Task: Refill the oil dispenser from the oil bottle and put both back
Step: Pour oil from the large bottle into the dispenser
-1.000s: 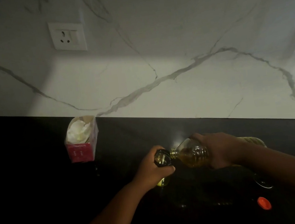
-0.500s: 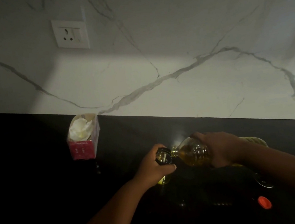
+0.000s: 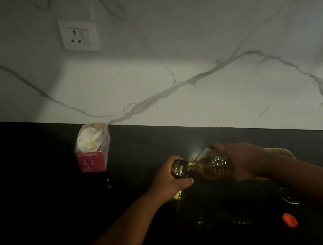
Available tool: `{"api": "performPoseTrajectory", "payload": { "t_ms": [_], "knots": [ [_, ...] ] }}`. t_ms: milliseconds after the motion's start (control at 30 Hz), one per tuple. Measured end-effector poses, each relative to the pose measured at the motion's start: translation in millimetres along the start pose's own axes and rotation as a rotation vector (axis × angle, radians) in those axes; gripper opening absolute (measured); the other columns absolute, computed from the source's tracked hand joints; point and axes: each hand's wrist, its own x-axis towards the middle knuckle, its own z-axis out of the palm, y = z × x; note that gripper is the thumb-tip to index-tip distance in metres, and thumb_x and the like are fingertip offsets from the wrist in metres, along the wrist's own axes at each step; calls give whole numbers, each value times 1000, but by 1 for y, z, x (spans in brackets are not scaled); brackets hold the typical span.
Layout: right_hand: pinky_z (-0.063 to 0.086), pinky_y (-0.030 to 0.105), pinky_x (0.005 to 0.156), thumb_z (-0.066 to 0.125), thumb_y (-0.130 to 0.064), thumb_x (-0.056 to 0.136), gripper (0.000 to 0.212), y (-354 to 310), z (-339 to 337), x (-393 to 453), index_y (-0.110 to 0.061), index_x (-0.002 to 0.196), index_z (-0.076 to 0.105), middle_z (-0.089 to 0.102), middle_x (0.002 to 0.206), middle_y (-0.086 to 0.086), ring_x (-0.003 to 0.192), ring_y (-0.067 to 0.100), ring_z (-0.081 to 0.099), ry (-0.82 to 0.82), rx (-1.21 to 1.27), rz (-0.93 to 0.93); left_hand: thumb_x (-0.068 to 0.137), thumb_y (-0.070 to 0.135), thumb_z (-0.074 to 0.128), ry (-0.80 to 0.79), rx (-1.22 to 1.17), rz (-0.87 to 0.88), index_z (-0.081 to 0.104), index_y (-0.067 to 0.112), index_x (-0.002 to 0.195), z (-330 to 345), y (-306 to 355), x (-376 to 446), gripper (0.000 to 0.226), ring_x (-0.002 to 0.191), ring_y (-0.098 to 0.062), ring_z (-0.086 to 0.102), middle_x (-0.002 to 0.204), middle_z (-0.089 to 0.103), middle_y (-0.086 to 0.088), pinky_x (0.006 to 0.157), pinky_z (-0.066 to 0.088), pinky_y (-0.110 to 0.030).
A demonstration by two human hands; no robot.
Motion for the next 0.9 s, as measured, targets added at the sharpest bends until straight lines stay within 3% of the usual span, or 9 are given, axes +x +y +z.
{"api": "performPoseTrajectory", "payload": {
  "t_ms": [267,567,767,900],
  "knots": [
    [50,34,89,76,-46,62,88,1,1,1,-32,135,30,60,120,-4,106,18,61,2,-8,-3,60,31,83,5,3,-2,53,55,100,1,0,0,56,99,-18,66,107,64,4,88,57,-44],
    [50,33,88,78,-45,62,87,3,1,4,-31,134,30,59,120,-4,106,18,61,-12,2,-7,67,19,85,5,-17,8,54,44,105,1,-1,-1,55,97,-17,66,106,64,4,87,57,-41],
    [49,32,88,78,-47,61,90,3,1,4,-31,135,30,59,120,-5,107,17,60,-11,-19,-5,53,40,82,3,-9,3,53,54,101,2,1,0,57,99,-19,66,108,64,3,88,57,-44],
    [49,32,88,79,-45,59,91,3,-1,5,-31,135,30,59,120,-4,107,18,60,-26,-28,0,53,41,81,5,-16,0,53,55,102,3,-1,1,58,100,-19,66,109,64,3,90,57,-45]
  ]
}}
